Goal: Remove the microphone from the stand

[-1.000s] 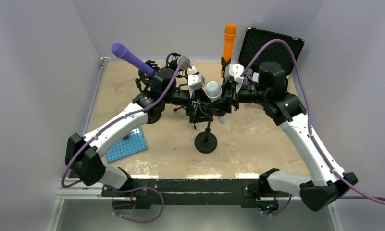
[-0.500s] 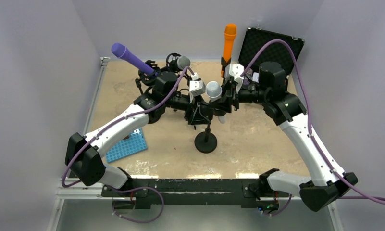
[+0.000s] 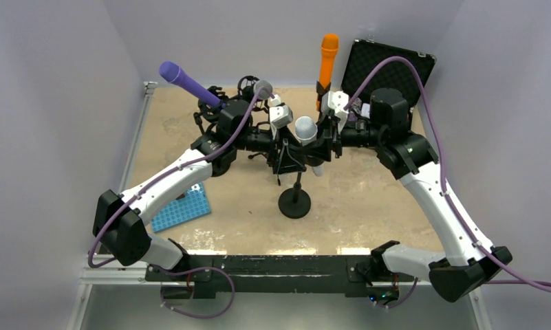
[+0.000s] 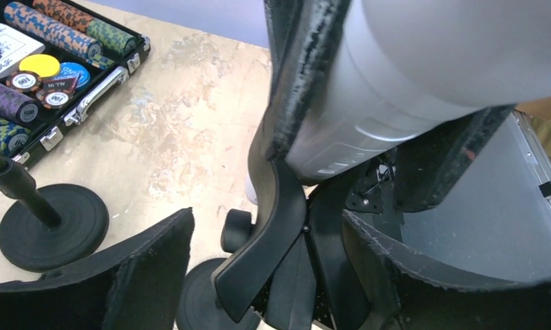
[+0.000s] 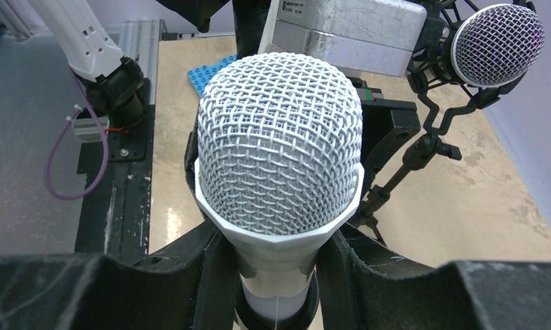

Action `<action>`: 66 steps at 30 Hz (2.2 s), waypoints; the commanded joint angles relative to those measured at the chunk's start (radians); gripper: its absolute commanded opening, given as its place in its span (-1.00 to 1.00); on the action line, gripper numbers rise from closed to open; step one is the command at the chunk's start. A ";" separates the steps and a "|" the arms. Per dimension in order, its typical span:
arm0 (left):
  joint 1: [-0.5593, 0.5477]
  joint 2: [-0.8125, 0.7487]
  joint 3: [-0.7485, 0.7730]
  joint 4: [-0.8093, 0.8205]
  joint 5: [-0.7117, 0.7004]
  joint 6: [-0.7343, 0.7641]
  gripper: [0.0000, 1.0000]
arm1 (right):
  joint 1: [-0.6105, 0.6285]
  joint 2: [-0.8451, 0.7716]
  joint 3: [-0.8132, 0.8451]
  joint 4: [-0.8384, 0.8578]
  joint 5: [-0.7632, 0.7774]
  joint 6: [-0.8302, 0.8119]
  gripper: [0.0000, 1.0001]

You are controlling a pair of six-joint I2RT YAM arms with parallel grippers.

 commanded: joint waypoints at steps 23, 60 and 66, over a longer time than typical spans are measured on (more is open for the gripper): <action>0.004 -0.029 0.020 -0.108 0.015 0.110 -1.00 | -0.021 0.058 0.474 0.111 0.008 0.154 -1.00; 0.003 -0.049 0.037 -0.191 -0.022 0.207 -1.00 | -0.694 -0.106 -0.481 -0.316 0.868 -0.054 -1.00; 0.003 -0.055 0.033 -0.194 -0.027 0.207 -1.00 | -0.793 0.033 -0.595 -0.168 0.931 -0.119 -1.00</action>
